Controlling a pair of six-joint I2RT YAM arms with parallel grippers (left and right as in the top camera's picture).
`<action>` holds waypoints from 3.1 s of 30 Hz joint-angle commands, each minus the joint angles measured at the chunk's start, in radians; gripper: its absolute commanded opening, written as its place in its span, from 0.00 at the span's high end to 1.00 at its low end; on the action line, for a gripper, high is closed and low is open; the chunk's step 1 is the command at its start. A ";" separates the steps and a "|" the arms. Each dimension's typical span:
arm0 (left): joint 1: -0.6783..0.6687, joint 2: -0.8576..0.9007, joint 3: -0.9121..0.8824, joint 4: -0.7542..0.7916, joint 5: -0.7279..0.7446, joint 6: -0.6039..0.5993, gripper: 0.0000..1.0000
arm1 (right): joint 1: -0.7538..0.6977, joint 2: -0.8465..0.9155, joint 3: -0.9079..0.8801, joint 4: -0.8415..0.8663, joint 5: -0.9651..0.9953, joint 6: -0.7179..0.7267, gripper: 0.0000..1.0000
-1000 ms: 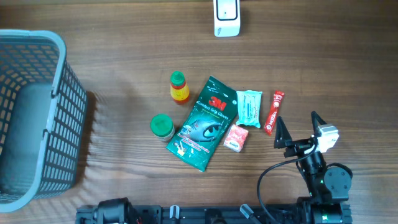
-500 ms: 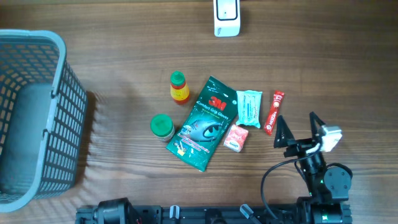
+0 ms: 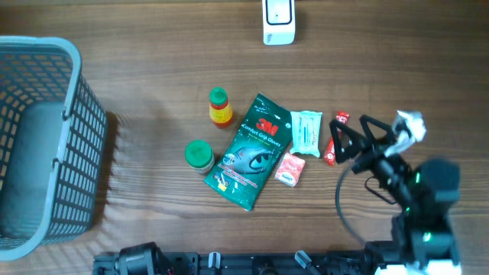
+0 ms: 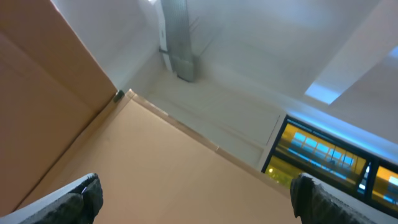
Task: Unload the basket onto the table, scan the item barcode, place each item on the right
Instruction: 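Move the right gripper over the orange tissue pack, then grasp the orange tissue pack with the right gripper and lift it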
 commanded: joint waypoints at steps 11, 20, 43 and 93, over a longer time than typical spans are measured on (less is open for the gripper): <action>0.124 -0.010 -0.099 -0.048 0.012 -0.007 0.00 | 0.002 0.367 0.365 -0.403 -0.152 -0.002 0.00; 0.125 -0.019 -0.102 -0.118 0.117 -0.124 0.00 | 0.094 0.527 0.365 -0.554 0.037 0.131 0.08; 0.078 -0.019 -0.103 -0.129 0.089 -0.242 0.00 | 0.409 0.777 0.365 -0.464 0.313 0.005 0.00; 0.077 -0.020 -0.103 -0.130 0.090 -0.243 0.00 | 0.409 0.893 0.347 -0.507 0.281 -0.404 0.13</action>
